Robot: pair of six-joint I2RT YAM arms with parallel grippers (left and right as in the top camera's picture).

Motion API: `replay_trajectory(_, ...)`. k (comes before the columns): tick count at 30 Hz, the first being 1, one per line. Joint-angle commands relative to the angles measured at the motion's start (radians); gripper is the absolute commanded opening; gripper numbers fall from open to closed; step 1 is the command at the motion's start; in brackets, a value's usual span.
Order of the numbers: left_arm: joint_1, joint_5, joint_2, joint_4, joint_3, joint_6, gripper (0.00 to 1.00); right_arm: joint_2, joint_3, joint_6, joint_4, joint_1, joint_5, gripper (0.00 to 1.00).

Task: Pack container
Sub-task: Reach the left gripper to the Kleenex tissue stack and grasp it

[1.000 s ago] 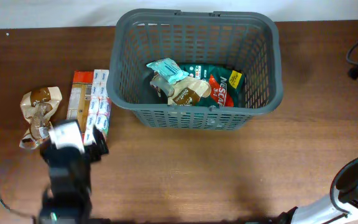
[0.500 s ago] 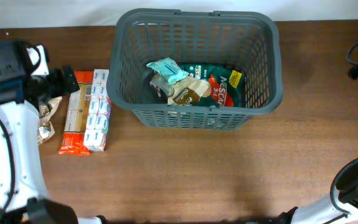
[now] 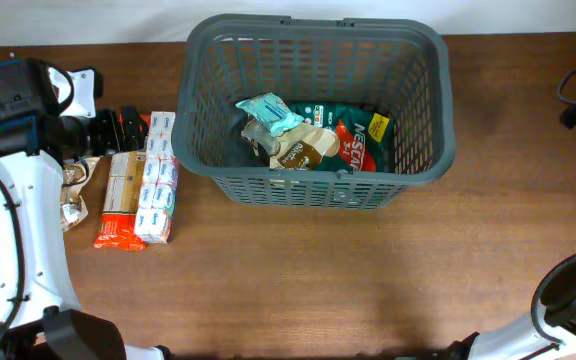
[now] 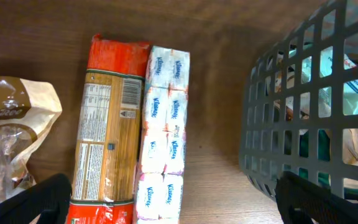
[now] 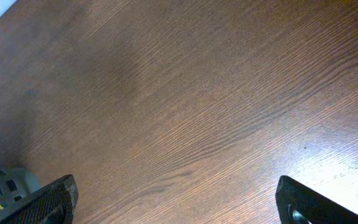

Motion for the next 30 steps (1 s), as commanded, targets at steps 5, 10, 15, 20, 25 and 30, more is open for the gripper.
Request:
replay_trajectory(5, -0.001, 0.001, 0.16, -0.085, 0.014, 0.066, 1.0, -0.005, -0.003, 0.005, 0.0, 0.003, -0.006, 0.99)
replay_trajectory(10, -0.01, -0.007, 0.301, -0.143, 0.014, 0.073, 0.89, -0.005, -0.003, 0.005, 0.0, 0.003, -0.005, 0.99)
replay_trajectory(15, -0.074, -0.085, 0.39, -0.159, 0.014, 0.132, 0.89, -0.005, -0.003, 0.005, 0.0, 0.003, -0.005, 0.99)
replay_trajectory(20, -0.158, -0.26, 0.432, -0.151, 0.014, 0.124, 0.89, -0.005, -0.003, 0.005, 0.0, 0.003, -0.005, 0.99)
replay_trajectory(25, -0.171, -0.262, 0.485, -0.122, 0.014, 0.087, 0.89, -0.005, -0.003, 0.005, 0.0, 0.003, -0.005, 1.0)
replay_trajectory(30, -0.171, -0.28, 0.556, -0.117, 0.014, 0.06, 0.77, -0.005, -0.003, 0.005, 0.0, 0.003, -0.005, 0.99)
